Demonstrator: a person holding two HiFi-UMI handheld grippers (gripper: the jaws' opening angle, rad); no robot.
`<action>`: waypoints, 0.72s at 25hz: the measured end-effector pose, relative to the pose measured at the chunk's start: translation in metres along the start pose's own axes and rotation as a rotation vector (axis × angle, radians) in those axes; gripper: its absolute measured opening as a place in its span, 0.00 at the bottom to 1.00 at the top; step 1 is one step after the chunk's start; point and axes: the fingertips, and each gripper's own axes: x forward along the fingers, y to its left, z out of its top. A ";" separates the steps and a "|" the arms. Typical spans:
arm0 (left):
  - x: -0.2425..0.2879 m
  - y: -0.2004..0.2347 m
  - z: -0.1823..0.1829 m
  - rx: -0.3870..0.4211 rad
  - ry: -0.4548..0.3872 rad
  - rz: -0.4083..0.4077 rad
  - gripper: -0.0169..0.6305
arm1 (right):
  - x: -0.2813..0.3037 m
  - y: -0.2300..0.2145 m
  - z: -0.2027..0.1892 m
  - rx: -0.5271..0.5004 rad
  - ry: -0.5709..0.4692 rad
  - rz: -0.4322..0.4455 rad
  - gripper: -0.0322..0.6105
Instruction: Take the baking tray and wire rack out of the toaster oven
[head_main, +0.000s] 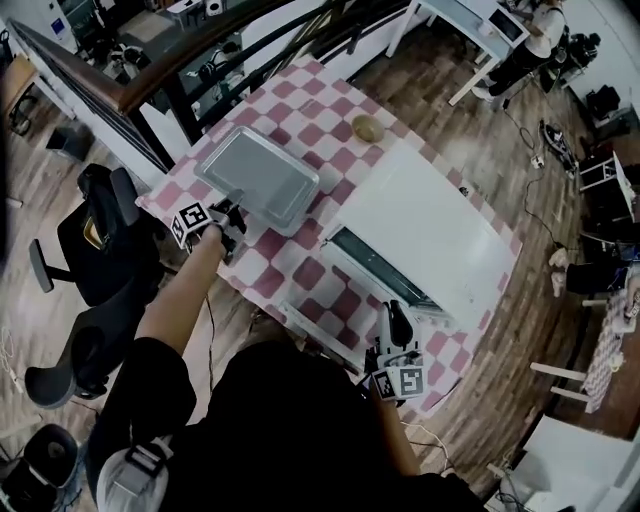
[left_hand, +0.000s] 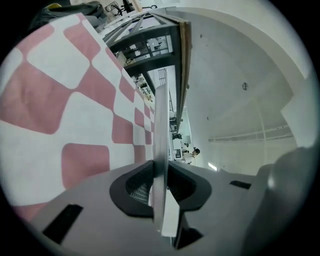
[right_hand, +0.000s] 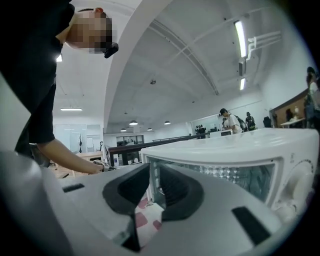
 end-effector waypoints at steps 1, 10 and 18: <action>0.013 -0.001 0.002 -0.005 0.013 -0.001 0.13 | 0.002 -0.001 0.000 0.002 0.005 -0.022 0.16; 0.107 -0.002 -0.009 -0.048 0.106 0.016 0.13 | 0.009 -0.011 0.011 0.033 -0.032 -0.188 0.16; 0.152 0.000 -0.018 -0.064 0.153 0.032 0.13 | -0.002 -0.020 -0.001 0.066 0.006 -0.310 0.16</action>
